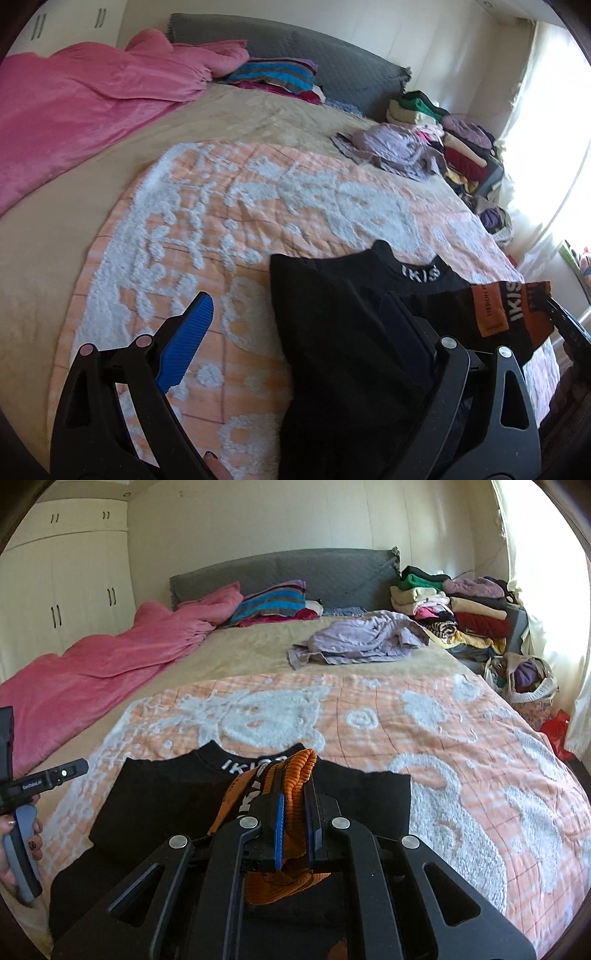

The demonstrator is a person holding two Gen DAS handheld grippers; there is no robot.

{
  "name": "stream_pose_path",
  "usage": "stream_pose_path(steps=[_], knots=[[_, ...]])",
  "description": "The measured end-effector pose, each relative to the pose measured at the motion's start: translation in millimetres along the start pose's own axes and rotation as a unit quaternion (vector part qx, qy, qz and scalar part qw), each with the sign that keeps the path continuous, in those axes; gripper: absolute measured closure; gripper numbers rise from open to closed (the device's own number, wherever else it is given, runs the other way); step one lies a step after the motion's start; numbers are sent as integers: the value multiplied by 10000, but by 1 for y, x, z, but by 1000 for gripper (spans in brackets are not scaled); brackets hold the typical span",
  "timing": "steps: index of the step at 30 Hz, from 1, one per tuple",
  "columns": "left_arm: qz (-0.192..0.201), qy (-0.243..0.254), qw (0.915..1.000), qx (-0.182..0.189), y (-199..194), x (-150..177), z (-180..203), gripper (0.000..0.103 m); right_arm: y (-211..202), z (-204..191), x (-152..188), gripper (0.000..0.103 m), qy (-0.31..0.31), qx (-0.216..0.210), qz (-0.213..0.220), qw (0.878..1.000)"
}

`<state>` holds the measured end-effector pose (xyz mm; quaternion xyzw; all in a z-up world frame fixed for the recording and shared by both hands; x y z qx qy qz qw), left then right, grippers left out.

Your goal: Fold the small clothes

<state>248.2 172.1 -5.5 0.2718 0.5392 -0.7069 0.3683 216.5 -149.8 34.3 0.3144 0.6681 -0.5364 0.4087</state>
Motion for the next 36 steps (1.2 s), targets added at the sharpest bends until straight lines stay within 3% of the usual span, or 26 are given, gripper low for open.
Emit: stream_pose_path(steps=[6,18,21,26,28,33,36], knots=[[-136,8,9997,219,6,7,11,18,7,7,10,95,91,45,-151,9998],[-265,134,9992,283,13,14,23,18,12,15,18,93,249,99,-288,9992],[-300,122,9989,349,13,15,24,18,11,18,18,78,304,194,-318,9988],[-374,284,9981,401,14,18,33,18,8,17,21,74,346,178,-339,9987],[-449,341,9973,469,15,21,38,21,9,12,25,73,277,83,-439,9986],[-718,521,9935,709,20,31,53,40,15,-8,40,69,32,-149,-755,9970],[-868,696,9906,792,22,40,61,43,21,-19,50,69,22,-316,-934,9951]])
Point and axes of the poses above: each gripper's, at about its wrist camera, not at the fingertips, and y roughly the way its jaws point, z to its right, x to its underside, the point moved 1 cm from there along y, roughly the way its jaws point, and after that the axes turned 6 degrees about z, right-handed, at the moved point
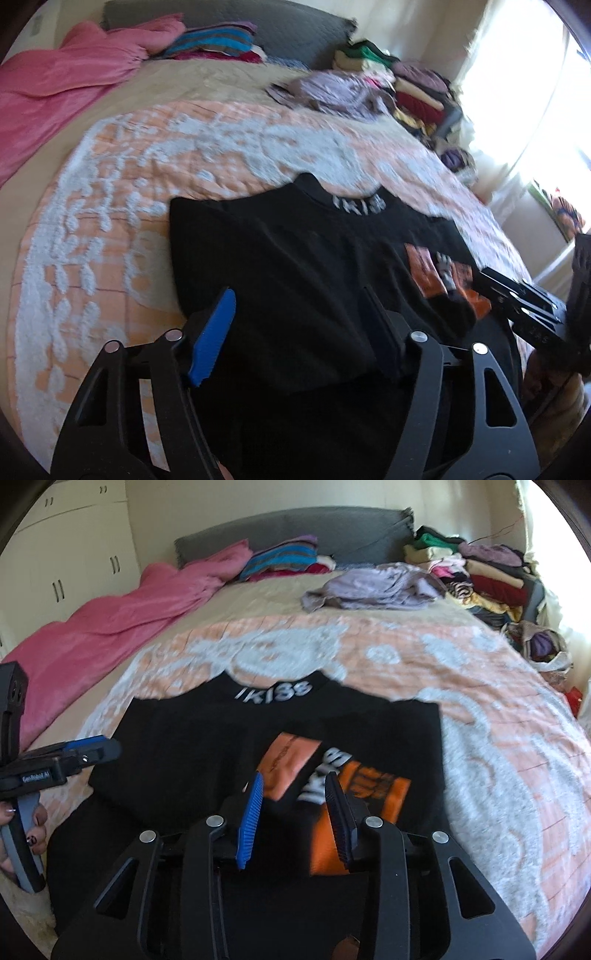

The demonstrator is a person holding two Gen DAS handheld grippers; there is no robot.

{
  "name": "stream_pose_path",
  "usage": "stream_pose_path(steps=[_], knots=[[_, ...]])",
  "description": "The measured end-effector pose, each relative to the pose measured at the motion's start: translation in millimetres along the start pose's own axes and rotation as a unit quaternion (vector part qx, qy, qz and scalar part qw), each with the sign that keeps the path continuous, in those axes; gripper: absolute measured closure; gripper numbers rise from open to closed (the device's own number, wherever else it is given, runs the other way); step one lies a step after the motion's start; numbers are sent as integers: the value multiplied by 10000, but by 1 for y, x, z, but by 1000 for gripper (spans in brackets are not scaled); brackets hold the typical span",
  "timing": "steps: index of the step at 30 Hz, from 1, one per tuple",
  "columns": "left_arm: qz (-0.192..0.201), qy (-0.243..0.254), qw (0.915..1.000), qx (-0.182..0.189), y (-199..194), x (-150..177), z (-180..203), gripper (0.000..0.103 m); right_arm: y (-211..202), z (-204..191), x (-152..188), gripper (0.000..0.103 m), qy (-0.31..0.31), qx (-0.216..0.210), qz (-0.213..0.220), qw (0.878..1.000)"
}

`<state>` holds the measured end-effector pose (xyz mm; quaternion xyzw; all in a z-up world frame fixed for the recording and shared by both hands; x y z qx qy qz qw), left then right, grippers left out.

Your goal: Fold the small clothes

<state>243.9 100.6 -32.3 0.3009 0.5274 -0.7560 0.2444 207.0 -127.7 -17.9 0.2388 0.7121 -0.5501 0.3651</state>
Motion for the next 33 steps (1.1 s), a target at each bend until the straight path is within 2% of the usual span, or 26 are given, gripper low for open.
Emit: stream_pose_path(steps=[4,6,10,13,19,21,29,31,33], knots=[[-390,165,9990,-153,15,13,4,43,10,-9,9,68,-34,-72,-173,9998],[-510,141,9984,-199,19,18,2,43,13,-8,13,64,2,-5,-280,9996],[-552,207,9980,-232,20,21,3,43,22,6,26,59,127,414,-584,9974],[-562,206,9979,-240,22,22,3,43,22,15,31,59,375,252,-552,9975],[-546,222,9980,-224,21,22,3,43,19,15,29,57,394,292,-500,9975],[-537,237,9980,-237,20,22,4,43,16,13,27,51,436,249,-434,9978],[-520,240,9981,-245,19,21,5,43,0,7,23,40,600,124,-204,9979],[-502,220,9982,-236,18,21,5,43,-2,5,22,35,631,134,-167,9978],[-485,229,9982,-252,16,21,5,43,-5,3,22,25,667,135,-146,9976]])
Point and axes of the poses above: each gripper's, at about its wrist camera, not at the fingertips, and y roughly the way its jaws point, z to its right, x to its underside, the point moved 1 cm from there along y, roughly the way its jaws point, and after that the axes turned 6 degrees about z, right-handed, at the moved point
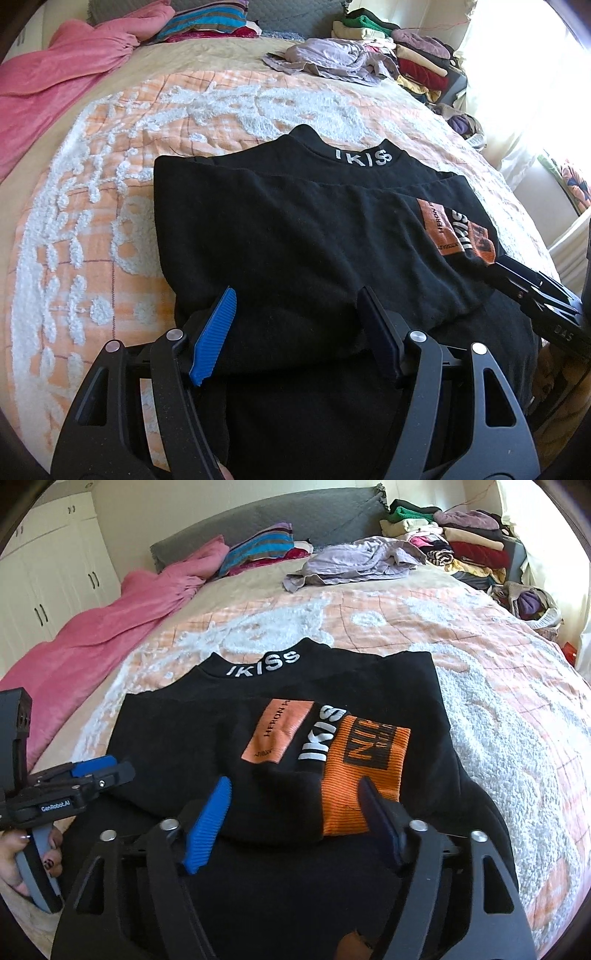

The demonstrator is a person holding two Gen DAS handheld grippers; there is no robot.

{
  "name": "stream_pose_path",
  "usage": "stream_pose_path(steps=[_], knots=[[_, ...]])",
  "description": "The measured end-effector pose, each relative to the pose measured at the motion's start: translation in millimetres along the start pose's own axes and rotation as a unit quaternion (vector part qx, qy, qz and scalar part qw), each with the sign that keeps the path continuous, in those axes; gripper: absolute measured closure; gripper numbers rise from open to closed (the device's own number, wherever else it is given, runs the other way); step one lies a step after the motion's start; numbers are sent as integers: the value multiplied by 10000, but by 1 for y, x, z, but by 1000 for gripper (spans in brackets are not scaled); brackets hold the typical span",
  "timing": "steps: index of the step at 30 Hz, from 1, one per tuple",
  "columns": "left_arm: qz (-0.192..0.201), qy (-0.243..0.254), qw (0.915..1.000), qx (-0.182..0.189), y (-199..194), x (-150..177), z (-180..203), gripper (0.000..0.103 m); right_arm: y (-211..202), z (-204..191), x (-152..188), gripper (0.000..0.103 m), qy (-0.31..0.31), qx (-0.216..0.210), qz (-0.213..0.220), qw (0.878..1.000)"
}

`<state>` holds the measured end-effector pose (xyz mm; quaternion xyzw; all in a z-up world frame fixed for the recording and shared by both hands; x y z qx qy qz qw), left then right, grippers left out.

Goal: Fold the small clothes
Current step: 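Open the right tool and withdraw both tools from the folded shirt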

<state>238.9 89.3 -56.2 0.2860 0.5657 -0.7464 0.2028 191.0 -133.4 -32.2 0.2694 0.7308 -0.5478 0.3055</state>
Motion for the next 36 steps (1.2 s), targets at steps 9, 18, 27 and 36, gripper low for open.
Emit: stream_pose_path(steps=[9,18,27,36], knots=[[152,-25,9999,11,-13,-2,0,35,-20,-8,-7,8,0,31,265,9996],[364,-69,9993,-95,-26,-7,-5,16,-36,-11,-9,5,-60,74,384,9992],[579,-203,9981,-2,-42,-11,-7,9,-47,-18,-8,5,-200,236,572,9979],[726,-346,9968,-20,-54,-10,-9,9,-59,-27,-8,5,-337,361,653,9966]])
Point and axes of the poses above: each gripper's, at about its wrist camera, not at the fingertips, and y roughly the way its jaws point, z to its right, x to its underside, the point moved 1 cm from there along y, roughly the way its jaws point, and after that the axes turned 6 degrees about z, right-handed, at the moved point
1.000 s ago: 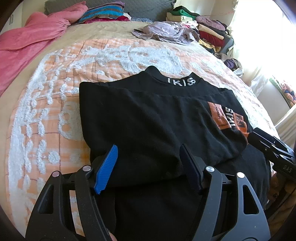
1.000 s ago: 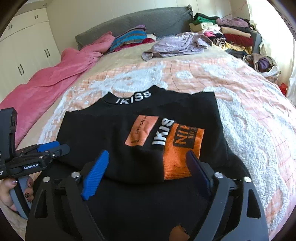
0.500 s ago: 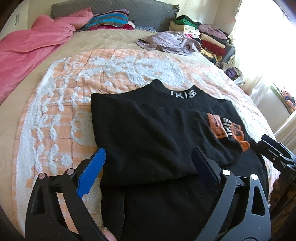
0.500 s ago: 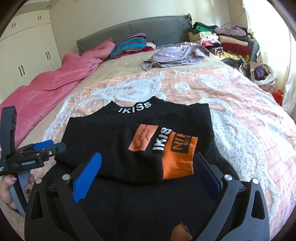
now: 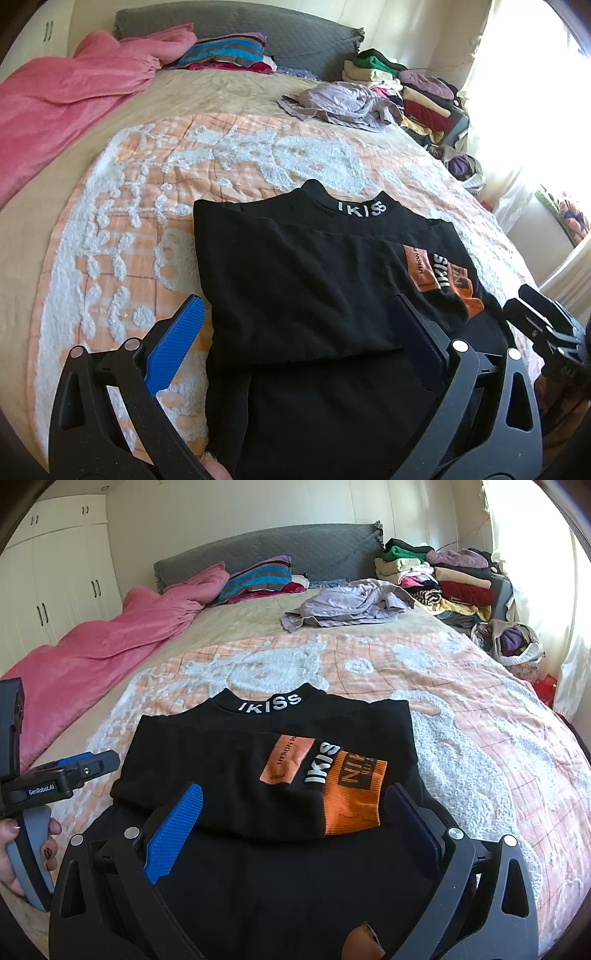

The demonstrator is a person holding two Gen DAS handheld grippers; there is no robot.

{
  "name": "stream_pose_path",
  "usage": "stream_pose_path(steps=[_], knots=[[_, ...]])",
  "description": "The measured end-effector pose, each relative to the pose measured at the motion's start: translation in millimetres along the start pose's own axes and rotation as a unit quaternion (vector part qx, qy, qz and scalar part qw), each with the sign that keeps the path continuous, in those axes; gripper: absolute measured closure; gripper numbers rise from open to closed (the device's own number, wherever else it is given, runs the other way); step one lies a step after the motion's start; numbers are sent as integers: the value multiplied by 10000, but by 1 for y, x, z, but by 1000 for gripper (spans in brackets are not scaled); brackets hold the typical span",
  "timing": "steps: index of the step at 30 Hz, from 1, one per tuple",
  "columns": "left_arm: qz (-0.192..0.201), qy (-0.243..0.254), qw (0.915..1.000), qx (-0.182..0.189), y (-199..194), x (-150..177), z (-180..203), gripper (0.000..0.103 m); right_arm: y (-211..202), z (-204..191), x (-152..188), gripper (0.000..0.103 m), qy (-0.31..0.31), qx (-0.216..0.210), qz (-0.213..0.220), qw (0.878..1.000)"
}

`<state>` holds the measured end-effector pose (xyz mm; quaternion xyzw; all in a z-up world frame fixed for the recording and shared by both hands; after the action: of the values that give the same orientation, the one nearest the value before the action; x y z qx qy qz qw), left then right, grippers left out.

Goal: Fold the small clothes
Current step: 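Open the right tool and withdraw both tools from the folded shirt, then move both open tools back toward the black shirt's hem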

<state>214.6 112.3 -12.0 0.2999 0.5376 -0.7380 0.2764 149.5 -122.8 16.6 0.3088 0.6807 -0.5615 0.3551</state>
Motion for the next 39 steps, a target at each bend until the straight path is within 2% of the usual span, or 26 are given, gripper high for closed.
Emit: stream_pose_path(steps=[7,12,21,39], knots=[[167,-94,9998,74,-11,0,-1,9,-14,-1,-4,5,5,38,87,10000],[124,-227,9996,71,-16,5,-3,9,-26,-1,-9,5,25,61,171,9998],[346,-144,9993,-85,-49,8,3,9,-52,-2,-16,5,33,-17,380,9993],[441,-4,9986,-302,-100,26,20,9,-104,2,-13,5,-109,-126,680,9975]])
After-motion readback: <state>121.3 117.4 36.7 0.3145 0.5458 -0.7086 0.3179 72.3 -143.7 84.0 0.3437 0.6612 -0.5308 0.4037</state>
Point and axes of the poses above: each gripper's, at about its wrist camera, not at the fingertips, and y roughly the way its jaws point, z to its right, x to its underside, the point moved 1 cm from there along y, roughly the way its jaws point, and after that the axes turned 6 degrees about z, right-handed, at the moved point
